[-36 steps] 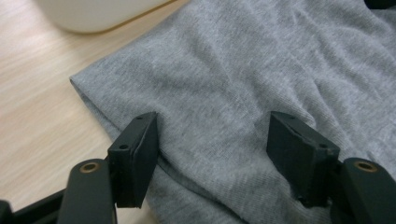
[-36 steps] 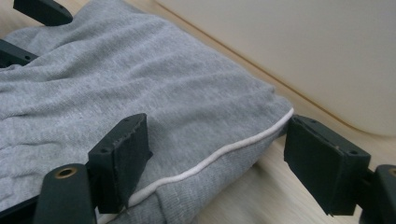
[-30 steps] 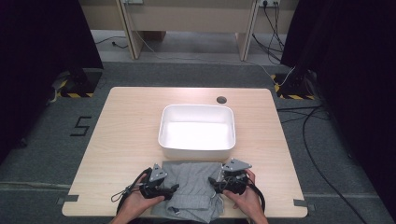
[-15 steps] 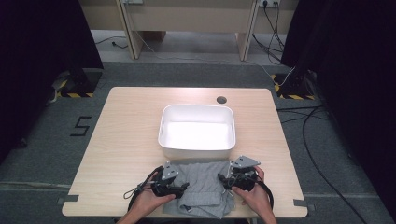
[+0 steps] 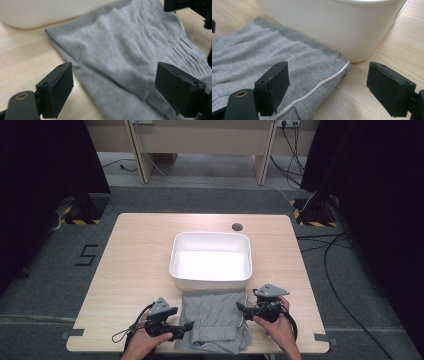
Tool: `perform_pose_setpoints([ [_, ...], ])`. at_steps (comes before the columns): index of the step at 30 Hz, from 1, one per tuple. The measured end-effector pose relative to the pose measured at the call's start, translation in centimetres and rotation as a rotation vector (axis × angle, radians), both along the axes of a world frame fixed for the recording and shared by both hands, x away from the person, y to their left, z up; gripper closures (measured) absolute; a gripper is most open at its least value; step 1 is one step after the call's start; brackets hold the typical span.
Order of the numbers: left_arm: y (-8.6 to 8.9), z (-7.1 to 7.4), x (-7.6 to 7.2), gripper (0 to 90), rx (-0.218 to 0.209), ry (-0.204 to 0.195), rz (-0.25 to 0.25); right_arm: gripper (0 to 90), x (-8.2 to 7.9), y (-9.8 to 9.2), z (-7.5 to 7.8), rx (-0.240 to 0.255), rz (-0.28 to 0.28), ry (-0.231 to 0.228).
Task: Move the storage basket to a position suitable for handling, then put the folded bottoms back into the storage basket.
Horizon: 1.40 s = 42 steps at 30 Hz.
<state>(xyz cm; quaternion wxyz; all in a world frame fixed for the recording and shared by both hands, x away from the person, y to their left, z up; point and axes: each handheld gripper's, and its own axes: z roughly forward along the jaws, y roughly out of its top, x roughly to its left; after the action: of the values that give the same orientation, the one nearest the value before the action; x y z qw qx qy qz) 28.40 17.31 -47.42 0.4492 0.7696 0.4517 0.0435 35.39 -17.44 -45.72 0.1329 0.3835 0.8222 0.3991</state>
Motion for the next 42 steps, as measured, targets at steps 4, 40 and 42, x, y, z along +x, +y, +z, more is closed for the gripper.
perform_pose_setpoints([
  [4, 0.2, 0.0, -0.7, 14.7, -0.008, -0.001, -0.013, 19.2, 0.1, 0.1, 0.0, 0.004, 0.006, 0.000],
  [40, -3.8, -2.0, -4.4, 13.8, 0.135, -0.123, -0.099, 20.3, -0.4, 0.5, -0.5, -0.044, 0.016, -0.004],
  [42, -3.7, -2.0, -4.7, 13.8, 0.149, -0.127, -0.092, 20.3, -0.5, 0.6, -0.3, -0.052, 0.013, -0.009],
])
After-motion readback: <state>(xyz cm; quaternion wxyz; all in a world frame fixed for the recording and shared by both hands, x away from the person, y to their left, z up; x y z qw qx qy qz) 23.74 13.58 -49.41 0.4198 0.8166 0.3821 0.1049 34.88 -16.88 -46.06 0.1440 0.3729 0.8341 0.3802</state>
